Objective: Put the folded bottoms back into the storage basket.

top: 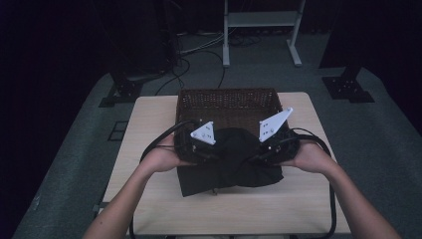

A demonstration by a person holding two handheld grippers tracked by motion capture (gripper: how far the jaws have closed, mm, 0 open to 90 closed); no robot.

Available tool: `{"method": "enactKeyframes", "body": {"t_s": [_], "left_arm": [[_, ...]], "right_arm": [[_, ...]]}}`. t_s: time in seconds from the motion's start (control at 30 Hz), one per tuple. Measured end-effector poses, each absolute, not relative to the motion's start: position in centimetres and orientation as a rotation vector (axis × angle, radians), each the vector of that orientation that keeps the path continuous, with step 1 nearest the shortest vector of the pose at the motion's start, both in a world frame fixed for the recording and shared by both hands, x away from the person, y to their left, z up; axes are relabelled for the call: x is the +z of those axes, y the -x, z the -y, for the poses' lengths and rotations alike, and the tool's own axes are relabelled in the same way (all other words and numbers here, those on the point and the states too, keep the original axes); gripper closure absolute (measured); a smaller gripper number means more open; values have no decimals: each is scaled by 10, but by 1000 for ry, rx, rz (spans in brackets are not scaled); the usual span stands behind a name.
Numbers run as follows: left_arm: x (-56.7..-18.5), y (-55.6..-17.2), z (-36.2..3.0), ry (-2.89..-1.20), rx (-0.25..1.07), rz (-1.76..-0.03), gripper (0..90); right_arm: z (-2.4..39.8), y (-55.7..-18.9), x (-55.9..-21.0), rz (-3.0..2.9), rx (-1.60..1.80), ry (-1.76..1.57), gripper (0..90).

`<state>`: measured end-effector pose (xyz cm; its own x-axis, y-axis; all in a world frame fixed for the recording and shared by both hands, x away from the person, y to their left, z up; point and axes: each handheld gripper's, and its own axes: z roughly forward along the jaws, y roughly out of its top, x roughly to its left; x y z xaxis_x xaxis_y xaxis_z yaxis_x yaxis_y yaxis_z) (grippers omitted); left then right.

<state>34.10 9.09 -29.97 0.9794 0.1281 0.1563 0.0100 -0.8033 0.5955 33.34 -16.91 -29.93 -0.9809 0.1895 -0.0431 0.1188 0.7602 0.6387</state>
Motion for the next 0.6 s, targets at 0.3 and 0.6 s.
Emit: {"method": "enactKeyframes", "body": {"t_s": [0.3,0.6], "left_arm": [[-274,-349,-92,-2509,282,-89,740],[-256,-355,-87,-2515,301,-76,740]], "right_arm": [[167,-341,-277,-2823,1034,-231,721],[173,-348,-261,-2805,1065,-224,721]]}}
